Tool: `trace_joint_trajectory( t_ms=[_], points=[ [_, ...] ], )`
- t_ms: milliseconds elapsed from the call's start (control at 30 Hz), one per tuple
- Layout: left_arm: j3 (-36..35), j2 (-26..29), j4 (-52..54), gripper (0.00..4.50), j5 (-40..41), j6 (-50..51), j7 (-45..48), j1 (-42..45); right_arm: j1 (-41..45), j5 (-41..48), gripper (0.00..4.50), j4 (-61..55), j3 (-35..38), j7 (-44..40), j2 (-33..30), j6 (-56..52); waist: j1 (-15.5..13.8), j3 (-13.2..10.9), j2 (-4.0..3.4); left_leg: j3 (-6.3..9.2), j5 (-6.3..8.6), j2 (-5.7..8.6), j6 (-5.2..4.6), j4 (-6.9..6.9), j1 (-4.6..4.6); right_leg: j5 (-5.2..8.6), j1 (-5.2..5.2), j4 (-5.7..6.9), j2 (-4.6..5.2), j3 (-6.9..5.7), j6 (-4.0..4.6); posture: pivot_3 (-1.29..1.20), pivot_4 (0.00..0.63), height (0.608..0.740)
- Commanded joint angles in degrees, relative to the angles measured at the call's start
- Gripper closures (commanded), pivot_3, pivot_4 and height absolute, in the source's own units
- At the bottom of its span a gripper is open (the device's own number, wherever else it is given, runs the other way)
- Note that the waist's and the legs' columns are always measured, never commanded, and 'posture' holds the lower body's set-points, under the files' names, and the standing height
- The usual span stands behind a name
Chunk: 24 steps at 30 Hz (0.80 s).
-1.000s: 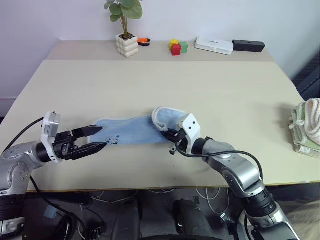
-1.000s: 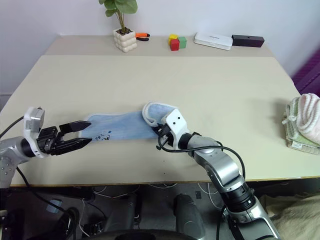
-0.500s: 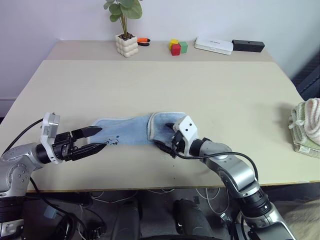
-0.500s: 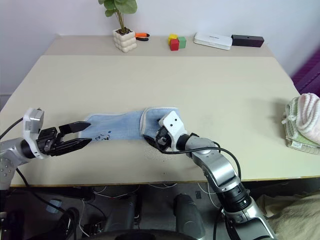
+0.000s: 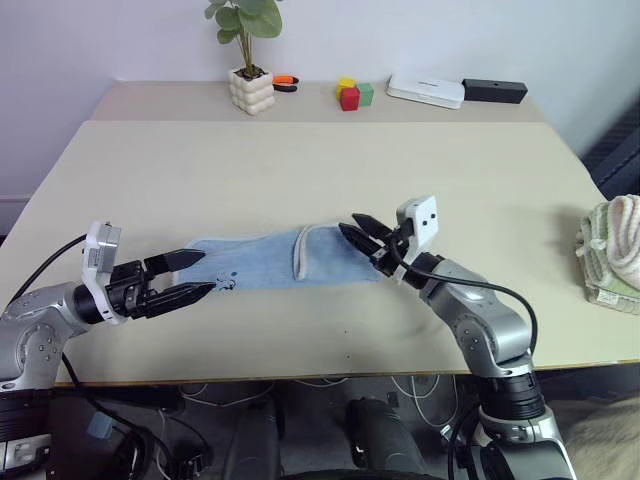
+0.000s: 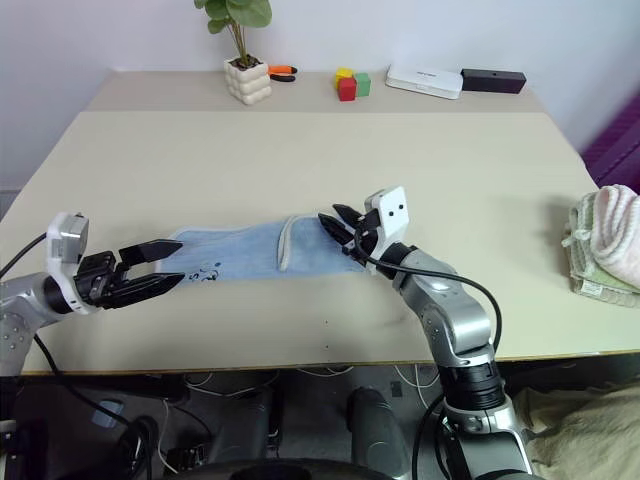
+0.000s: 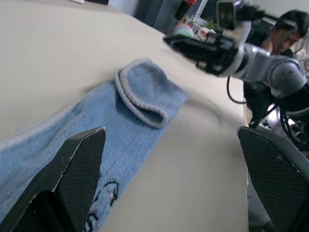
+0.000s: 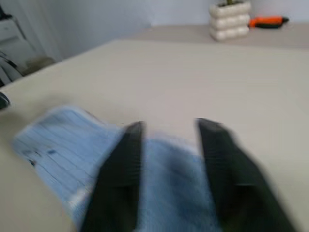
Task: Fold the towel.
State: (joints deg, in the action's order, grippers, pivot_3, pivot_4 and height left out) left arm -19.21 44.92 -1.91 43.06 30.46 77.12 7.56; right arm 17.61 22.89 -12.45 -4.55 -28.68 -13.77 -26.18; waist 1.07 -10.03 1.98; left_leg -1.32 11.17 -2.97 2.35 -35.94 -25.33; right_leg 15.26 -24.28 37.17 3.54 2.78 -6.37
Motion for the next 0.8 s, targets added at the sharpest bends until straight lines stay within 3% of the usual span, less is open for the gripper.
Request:
trace_joint_trajectory(
  t_ms=[33, 500, 800],
  points=[
    [-0.7, 0.2, 0.8, 0.00, 0.4, -0.7, 0.0, 0.4, 0.1, -4.2, 4.47, 3.8, -2.6, -2.2, 0.8, 8.8, 0.0, 0.0, 0.00, 0.00, 0.00, 0.00, 0.00, 0.00, 0.00, 0.00, 0.00, 0.00, 0.00, 0.00, -0.01, 0.00, 0.150, 0.740],
    [-1.5, 0.4, 2.3, 0.00, 1.0, -0.2, -1.1, -0.4, 8.1, -14.7, 4.47, 33.6, -3.7, -1.4, 6.1, 29.8, 0.1, 0.0, -0.01, 0.00, 0.00, 0.00, 0.00, -0.02, 0.01, -0.01, 0.01, 0.03, -0.01, 0.00, -0.02, 0.00, 0.150, 0.740],
    [-1.6, 0.0, 3.2, 0.00, 1.5, -0.2, -1.7, -1.0, 8.7, -25.5, 4.47, 38.7, -9.8, 1.3, 5.6, 31.9, 0.2, 0.1, 0.05, 0.00, 0.00, 0.00, 0.01, -0.01, 0.11, -0.01, 0.08, 0.05, -0.01, 0.00, -0.01, 0.00, 0.150, 0.740]
  ],
)
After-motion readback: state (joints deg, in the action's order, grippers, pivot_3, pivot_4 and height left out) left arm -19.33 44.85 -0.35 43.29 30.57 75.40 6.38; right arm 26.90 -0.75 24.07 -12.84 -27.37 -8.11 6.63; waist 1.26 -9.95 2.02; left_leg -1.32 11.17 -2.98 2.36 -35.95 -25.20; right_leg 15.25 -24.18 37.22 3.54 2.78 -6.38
